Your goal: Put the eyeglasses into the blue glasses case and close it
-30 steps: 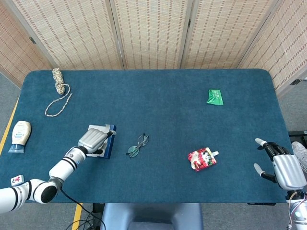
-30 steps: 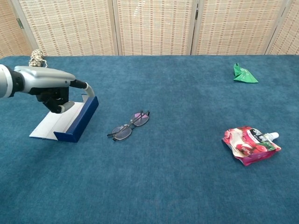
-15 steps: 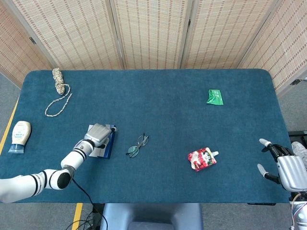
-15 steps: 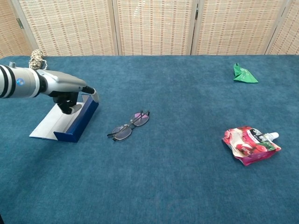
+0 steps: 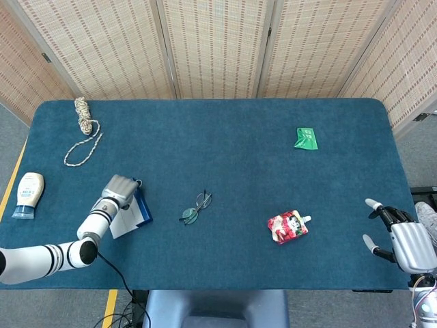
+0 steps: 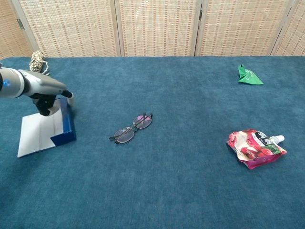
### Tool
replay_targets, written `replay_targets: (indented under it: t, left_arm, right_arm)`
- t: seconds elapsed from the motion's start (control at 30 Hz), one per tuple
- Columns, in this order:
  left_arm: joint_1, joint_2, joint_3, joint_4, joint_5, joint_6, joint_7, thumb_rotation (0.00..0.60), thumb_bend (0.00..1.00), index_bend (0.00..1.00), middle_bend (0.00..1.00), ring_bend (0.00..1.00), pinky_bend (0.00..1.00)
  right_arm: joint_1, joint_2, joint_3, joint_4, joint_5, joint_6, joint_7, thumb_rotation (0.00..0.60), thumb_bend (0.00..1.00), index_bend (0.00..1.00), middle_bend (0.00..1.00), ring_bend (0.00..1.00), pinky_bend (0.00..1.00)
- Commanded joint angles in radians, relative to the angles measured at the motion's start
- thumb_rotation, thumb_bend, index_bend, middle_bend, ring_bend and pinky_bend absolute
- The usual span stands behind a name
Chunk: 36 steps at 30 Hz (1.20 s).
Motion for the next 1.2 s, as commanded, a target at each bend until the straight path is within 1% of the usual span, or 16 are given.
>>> replay_targets:
  t: [0.03,0.13,0.2,0.23,0.3,0.37,0.4,0.47,0.57,0.7,0.8,0.87,0.97,1.1,1.2]
  left_arm:
    - [-0.035,0.056,0.071,-0.036,-0.173,-0.011,0.053,0.6,0.67,0.24,0.96,0.97,1.0]
    - [-0.048,0.087,0.113,-0.051,-0.244,-0.027,0.065,0.6,0.67,0.25,0.96,0.97,1.0]
    - [-0.051,0.102,0.127,-0.064,-0.264,-0.032,0.063,0.6,0.67,0.25,0.96,0.97,1.0]
    - [-0.052,0.118,0.142,-0.08,-0.283,-0.036,0.06,0.6,0.67,0.25,0.96,0.97,1.0]
    - [-0.06,0.144,0.162,-0.112,-0.299,-0.042,0.061,0.6,0.67,0.26,0.96,0.97,1.0]
    - [-0.061,0.163,0.163,-0.141,-0.285,-0.038,0.048,0.6,0.67,0.27,0.96,0.97,1.0]
    - [-0.052,0.171,0.155,-0.155,-0.256,-0.026,0.032,0.6,0.67,0.27,0.96,0.97,1.0]
    - [-0.015,0.199,0.13,-0.212,-0.145,0.03,-0.016,0.6,0.67,0.27,0.96,0.97,1.0]
    - [0.033,0.236,0.111,-0.297,0.0,0.101,-0.065,0.6,0.67,0.27,0.96,0.97,1.0]
    - [0.072,0.271,0.103,-0.378,0.125,0.146,-0.093,0.6,0.67,0.27,0.96,0.96,1.0]
    - [0.088,0.289,0.105,-0.421,0.175,0.152,-0.101,0.6,0.67,0.27,0.96,0.96,1.0]
    - [0.089,0.295,0.112,-0.437,0.18,0.143,-0.094,0.6,0.67,0.27,0.96,0.96,1.0]
    - [0.087,0.286,0.121,-0.438,0.159,0.13,-0.081,0.6,0.67,0.27,0.95,0.96,1.0]
    - [0.076,0.257,0.129,-0.407,0.09,0.105,-0.067,0.6,0.67,0.26,0.95,0.96,1.0]
    - [0.069,0.235,0.125,-0.379,0.053,0.078,-0.077,0.6,0.67,0.25,0.95,0.95,1.0]
  right_arm:
    - [0.0,-0.003,-0.001,0.004,-0.003,0.002,0.004,0.6,0.29,0.17,0.4,0.31,0.3]
    - [0.0,-0.006,0.0,0.007,-0.004,0.003,0.003,0.6,0.29,0.17,0.4,0.31,0.3]
    - [0.0,-0.007,0.0,0.007,-0.005,0.003,0.0,0.6,0.29,0.17,0.4,0.31,0.3]
    - [0.002,-0.007,0.001,0.007,-0.007,0.003,-0.005,0.6,0.29,0.17,0.4,0.31,0.3]
    - [0.004,-0.007,0.001,0.005,-0.009,0.002,-0.009,0.6,0.29,0.17,0.4,0.31,0.3]
    - [0.006,-0.007,0.003,0.003,-0.012,0.002,-0.011,0.6,0.29,0.17,0.4,0.31,0.3]
    - [0.007,-0.007,0.003,0.002,-0.012,0.002,-0.012,0.6,0.29,0.17,0.4,0.31,0.3]
    - [0.008,-0.006,0.004,-0.001,-0.014,0.001,-0.013,0.6,0.29,0.17,0.4,0.31,0.3]
    - [0.008,-0.004,0.003,-0.001,-0.013,0.0,-0.014,0.6,0.29,0.17,0.4,0.31,0.3]
    - [0.007,-0.004,0.002,0.0,-0.011,0.0,-0.012,0.6,0.29,0.17,0.4,0.32,0.3]
    - [0.005,-0.004,0.002,0.001,-0.01,0.002,-0.01,0.6,0.29,0.17,0.4,0.32,0.3]
    - [0.003,-0.004,0.002,0.003,-0.009,0.004,-0.008,0.6,0.29,0.17,0.4,0.32,0.3]
    - [0.001,-0.004,0.001,0.007,-0.009,0.006,-0.004,0.6,0.29,0.17,0.41,0.32,0.3]
    - [-0.002,-0.004,0.0,0.013,-0.01,0.01,0.005,0.6,0.29,0.17,0.41,0.32,0.3]
    - [-0.006,-0.003,0.001,0.018,-0.009,0.017,0.011,0.6,0.29,0.17,0.41,0.33,0.3]
